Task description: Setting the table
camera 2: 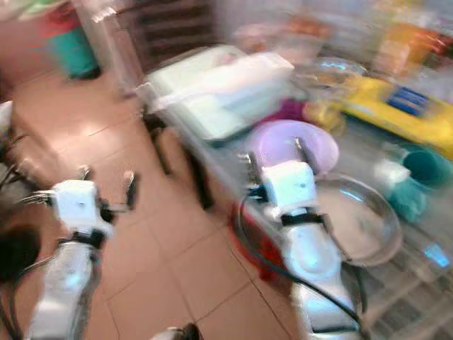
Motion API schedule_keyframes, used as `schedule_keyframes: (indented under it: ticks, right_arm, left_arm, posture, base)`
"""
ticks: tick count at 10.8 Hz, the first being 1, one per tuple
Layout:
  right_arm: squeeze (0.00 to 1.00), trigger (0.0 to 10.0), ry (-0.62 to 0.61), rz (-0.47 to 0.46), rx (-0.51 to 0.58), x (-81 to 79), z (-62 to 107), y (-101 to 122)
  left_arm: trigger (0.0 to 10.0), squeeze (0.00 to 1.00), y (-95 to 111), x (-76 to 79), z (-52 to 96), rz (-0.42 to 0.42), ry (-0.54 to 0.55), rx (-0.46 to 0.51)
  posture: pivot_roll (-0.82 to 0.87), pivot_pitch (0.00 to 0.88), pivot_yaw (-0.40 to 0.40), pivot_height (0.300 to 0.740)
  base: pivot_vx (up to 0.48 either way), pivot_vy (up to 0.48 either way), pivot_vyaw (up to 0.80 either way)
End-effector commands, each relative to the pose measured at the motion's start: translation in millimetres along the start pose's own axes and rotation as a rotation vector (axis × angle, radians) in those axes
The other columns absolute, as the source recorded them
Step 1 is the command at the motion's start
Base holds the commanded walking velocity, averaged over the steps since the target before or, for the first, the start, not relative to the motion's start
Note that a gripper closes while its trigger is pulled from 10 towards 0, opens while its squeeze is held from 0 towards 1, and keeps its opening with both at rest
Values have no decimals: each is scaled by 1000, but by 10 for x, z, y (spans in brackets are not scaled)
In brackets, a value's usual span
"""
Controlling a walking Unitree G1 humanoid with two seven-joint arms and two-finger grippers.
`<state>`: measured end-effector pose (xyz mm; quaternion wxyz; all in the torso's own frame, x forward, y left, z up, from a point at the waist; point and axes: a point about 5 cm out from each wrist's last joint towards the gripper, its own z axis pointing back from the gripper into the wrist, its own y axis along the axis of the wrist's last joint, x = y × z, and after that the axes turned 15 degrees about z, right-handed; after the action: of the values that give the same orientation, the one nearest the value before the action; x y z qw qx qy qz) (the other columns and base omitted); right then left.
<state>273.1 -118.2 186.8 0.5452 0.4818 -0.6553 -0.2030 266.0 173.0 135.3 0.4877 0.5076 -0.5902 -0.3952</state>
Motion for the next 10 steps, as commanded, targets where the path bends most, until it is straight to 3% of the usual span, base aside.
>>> schedule_keyframes:
  ticks: [1,5,8,9,10]
  right_arm:
    - [996,10000,3,14,-4,32,22,-25]
    - [992,10000,26,-49,-32,-41,16,-88]
    - [984,10000,45,-153,-123,-141,54,-288]
    - [949,10000,46,-180,-162,-164,77,-367]
    - [776,10000,50,-215,-204,-201,109,-464]
  left_arm:
    - [10000,0,-16,-6,12,-11,20,0]
    - [10000,0,-138,-111,45,-34,104,-47]
    - [10000,0,-309,-252,116,-118,139,-101]
    - [10000,0,-398,-307,151,-117,163,-144]
    - [10000,0,-549,-371,213,-77,173,-234]
  posture:
    - [-85,148,79,740]
    - [-75,149,74,740]
    - [-63,146,76,740]
    - [-61,145,77,740]
    - [-60,141,79,740]
  base:
    - [0,0,800]
    - [0,0,800]
    - [0,0,673]
    - [0,0,0]
    - [0,0,0]
